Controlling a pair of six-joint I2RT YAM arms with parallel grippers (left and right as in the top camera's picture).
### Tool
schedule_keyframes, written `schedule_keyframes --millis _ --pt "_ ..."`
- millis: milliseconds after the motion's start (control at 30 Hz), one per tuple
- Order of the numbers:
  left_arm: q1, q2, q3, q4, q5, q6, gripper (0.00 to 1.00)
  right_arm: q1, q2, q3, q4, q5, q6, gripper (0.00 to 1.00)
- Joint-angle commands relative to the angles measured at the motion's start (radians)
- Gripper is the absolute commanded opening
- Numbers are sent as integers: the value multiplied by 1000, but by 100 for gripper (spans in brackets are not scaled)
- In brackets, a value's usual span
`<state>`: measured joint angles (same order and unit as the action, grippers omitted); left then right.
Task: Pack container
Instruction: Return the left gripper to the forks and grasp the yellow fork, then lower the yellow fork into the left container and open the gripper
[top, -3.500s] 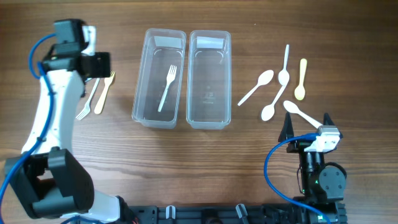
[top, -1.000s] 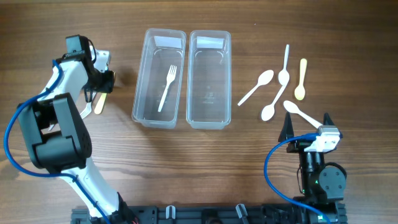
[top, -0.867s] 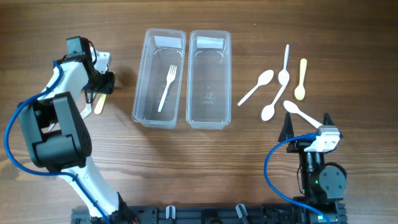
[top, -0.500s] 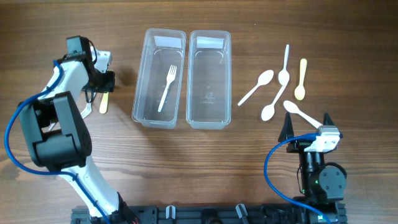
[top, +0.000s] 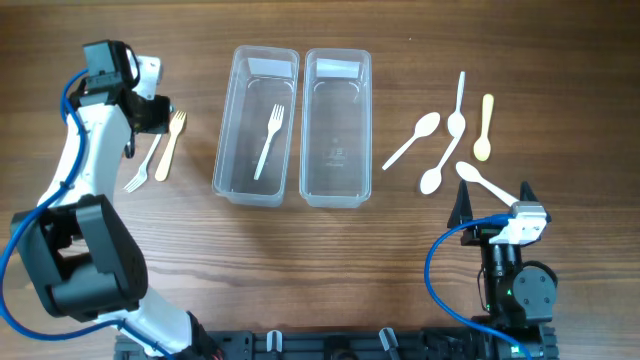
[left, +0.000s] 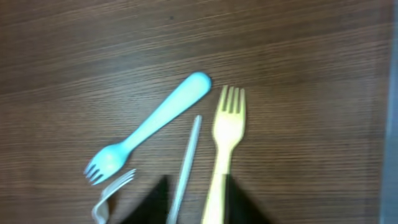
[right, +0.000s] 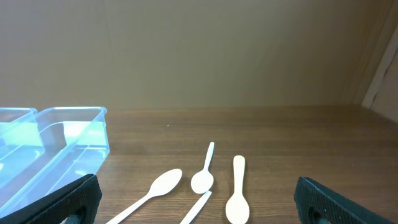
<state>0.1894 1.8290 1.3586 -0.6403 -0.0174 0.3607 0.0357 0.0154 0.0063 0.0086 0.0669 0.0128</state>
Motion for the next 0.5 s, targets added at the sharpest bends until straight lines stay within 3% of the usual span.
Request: schedule_keyframes --millis 0,300,467 --pt "-17 26 -3 9 81 -2 61 -4 -8 -1 6 -16 -10 100" --pt "-18 165 -3 48 100 -2 48 -4 -8 -1 6 -16 -10 100" --pt "-18 214 -3 93 105 -2 46 -4 -8 -1 6 -16 -10 100"
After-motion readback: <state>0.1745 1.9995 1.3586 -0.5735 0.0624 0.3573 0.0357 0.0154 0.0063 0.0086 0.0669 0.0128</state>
